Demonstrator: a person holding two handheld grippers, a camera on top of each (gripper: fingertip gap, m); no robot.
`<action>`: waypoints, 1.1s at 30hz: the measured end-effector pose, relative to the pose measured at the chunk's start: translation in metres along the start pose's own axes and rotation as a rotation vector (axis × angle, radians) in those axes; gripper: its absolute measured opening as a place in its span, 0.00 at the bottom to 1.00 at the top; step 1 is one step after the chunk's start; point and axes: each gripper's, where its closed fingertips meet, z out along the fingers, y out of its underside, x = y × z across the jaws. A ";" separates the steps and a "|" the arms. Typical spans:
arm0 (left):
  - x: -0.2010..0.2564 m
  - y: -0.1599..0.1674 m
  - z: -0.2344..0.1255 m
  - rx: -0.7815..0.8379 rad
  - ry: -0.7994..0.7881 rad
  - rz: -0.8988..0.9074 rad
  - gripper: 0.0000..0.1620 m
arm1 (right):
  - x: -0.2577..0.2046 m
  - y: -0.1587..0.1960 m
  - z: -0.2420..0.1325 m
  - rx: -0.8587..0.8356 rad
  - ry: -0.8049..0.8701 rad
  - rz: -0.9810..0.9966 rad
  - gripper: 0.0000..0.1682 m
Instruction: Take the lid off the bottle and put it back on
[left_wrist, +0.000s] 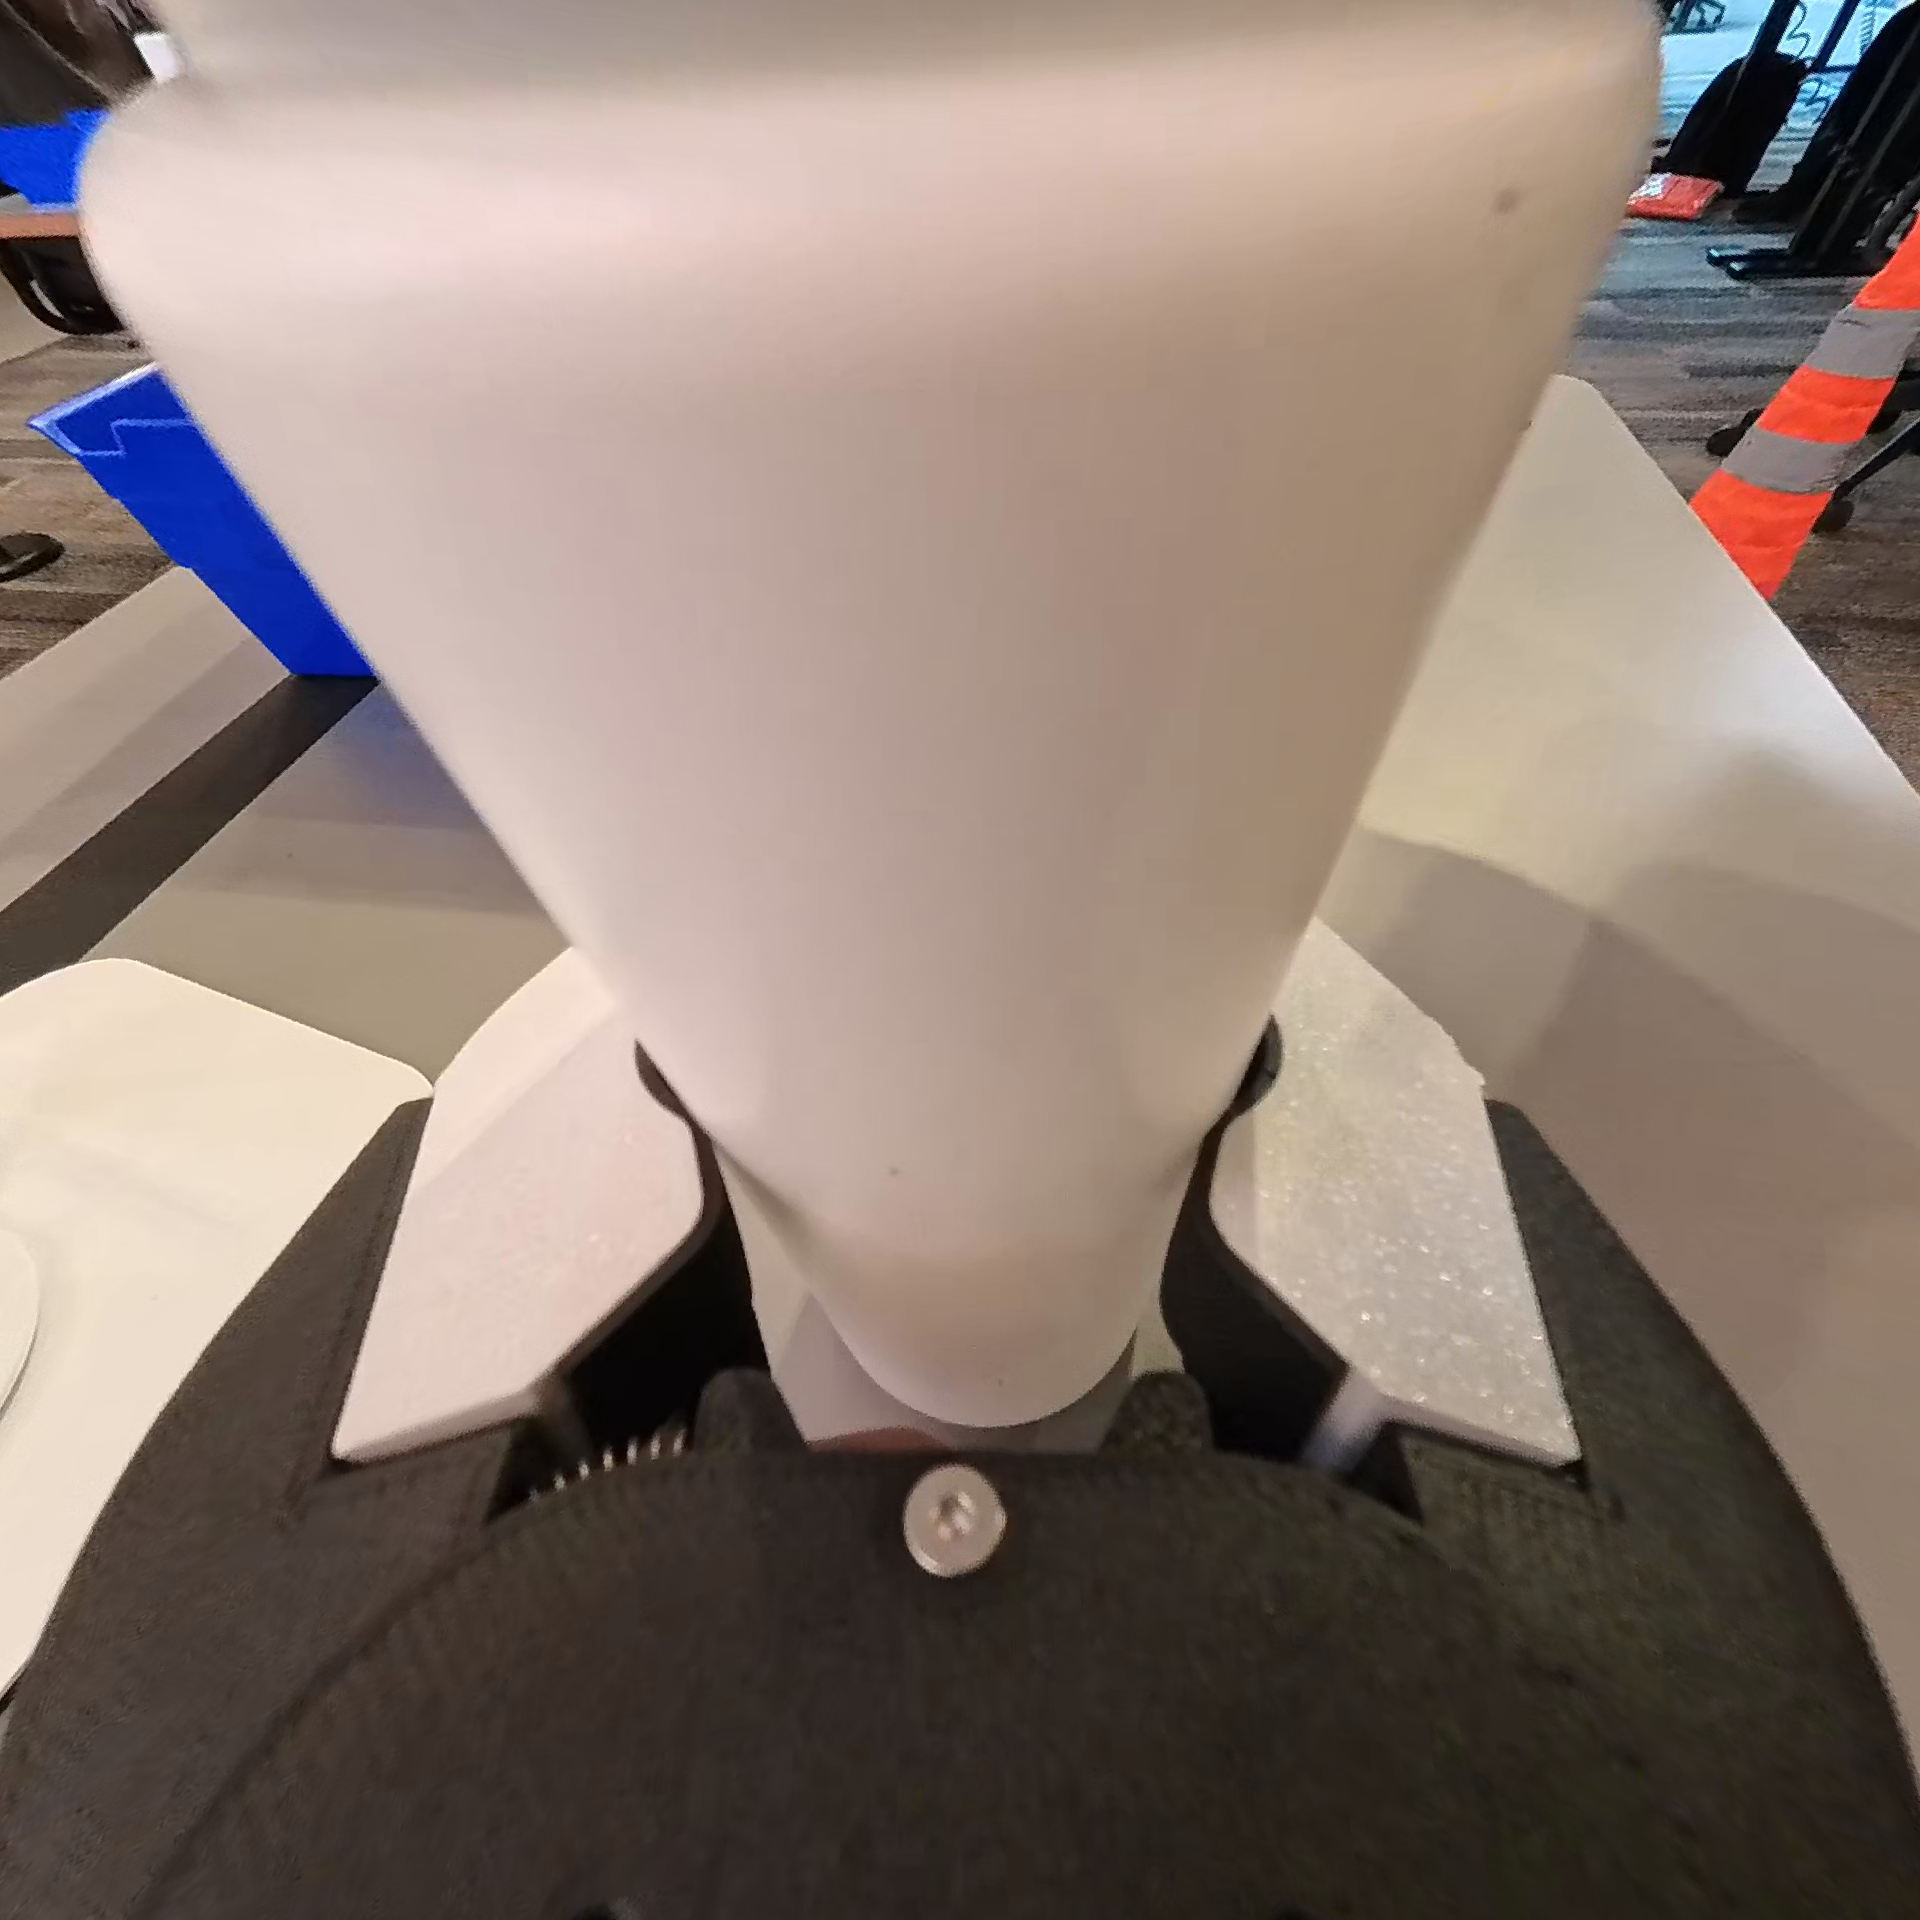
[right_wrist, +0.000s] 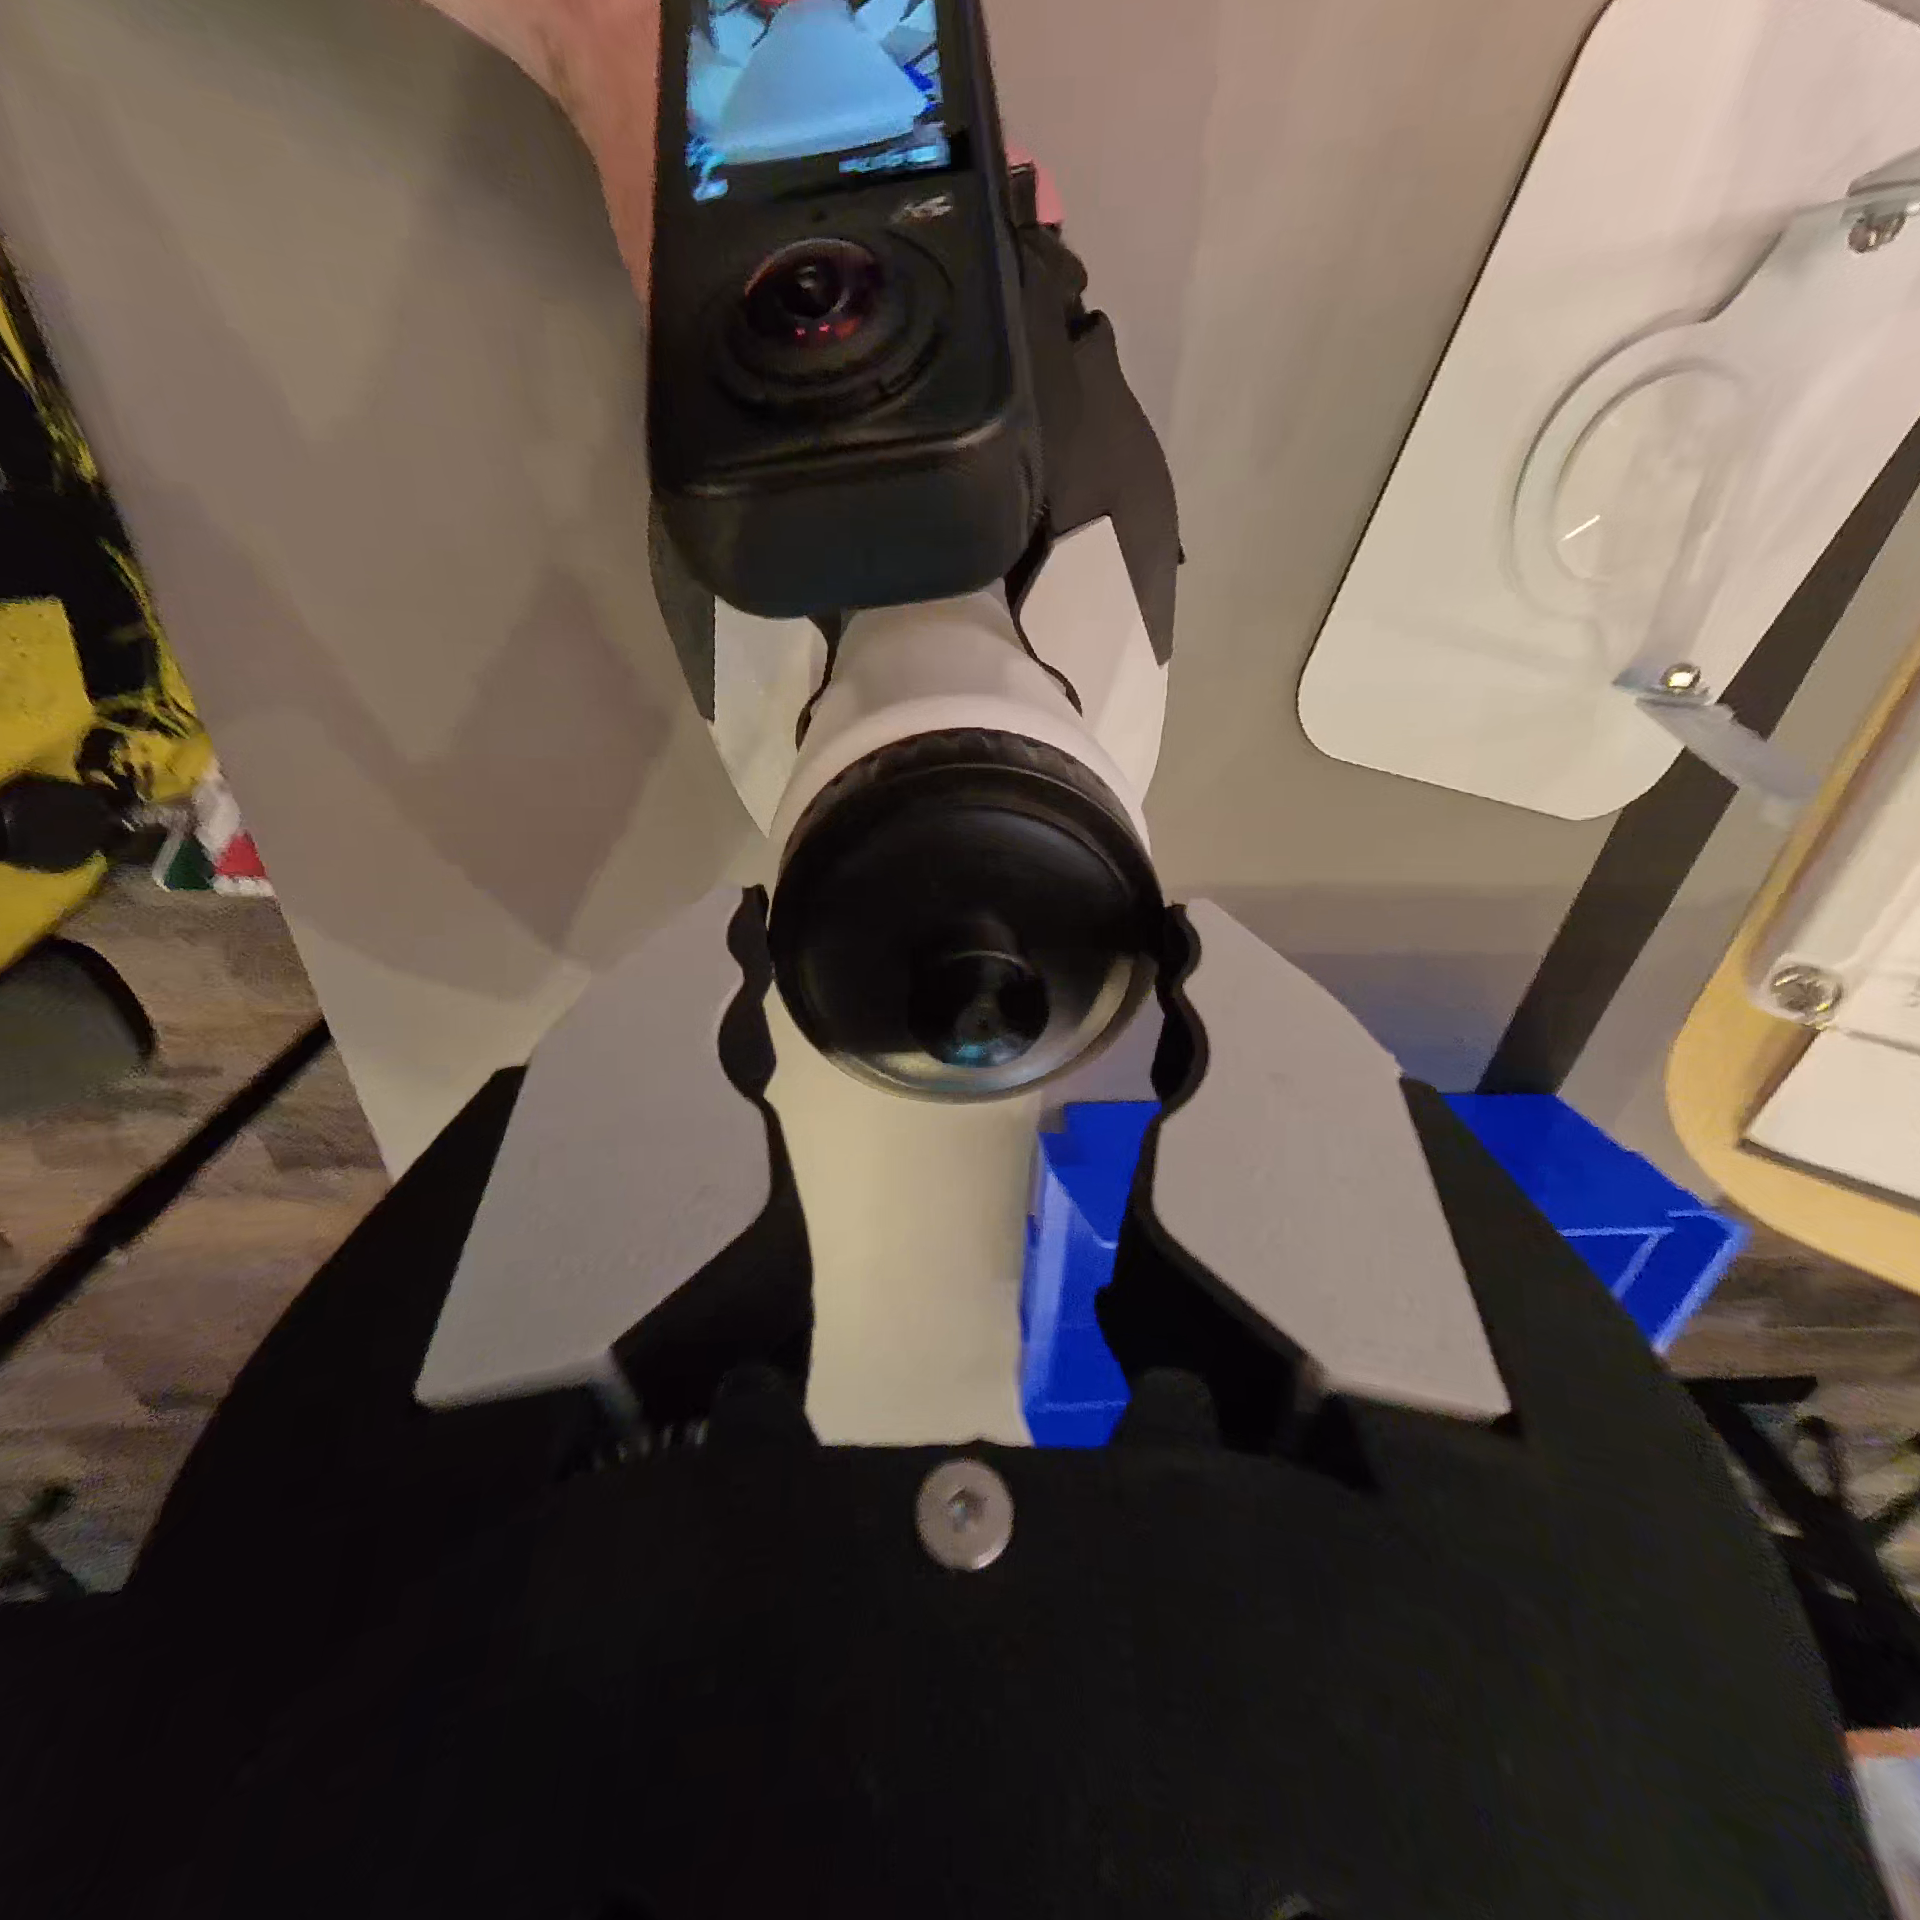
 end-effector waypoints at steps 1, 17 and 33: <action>0.000 0.000 0.000 0.000 -0.001 0.001 0.63 | 0.000 0.000 0.000 -0.019 0.010 -0.050 0.43; 0.000 0.000 0.000 0.003 0.002 0.000 0.63 | 0.000 -0.001 -0.004 -0.141 0.048 -0.241 0.60; 0.001 -0.001 0.001 0.005 0.001 0.001 0.63 | -0.001 -0.004 -0.004 -0.016 0.029 -0.113 0.41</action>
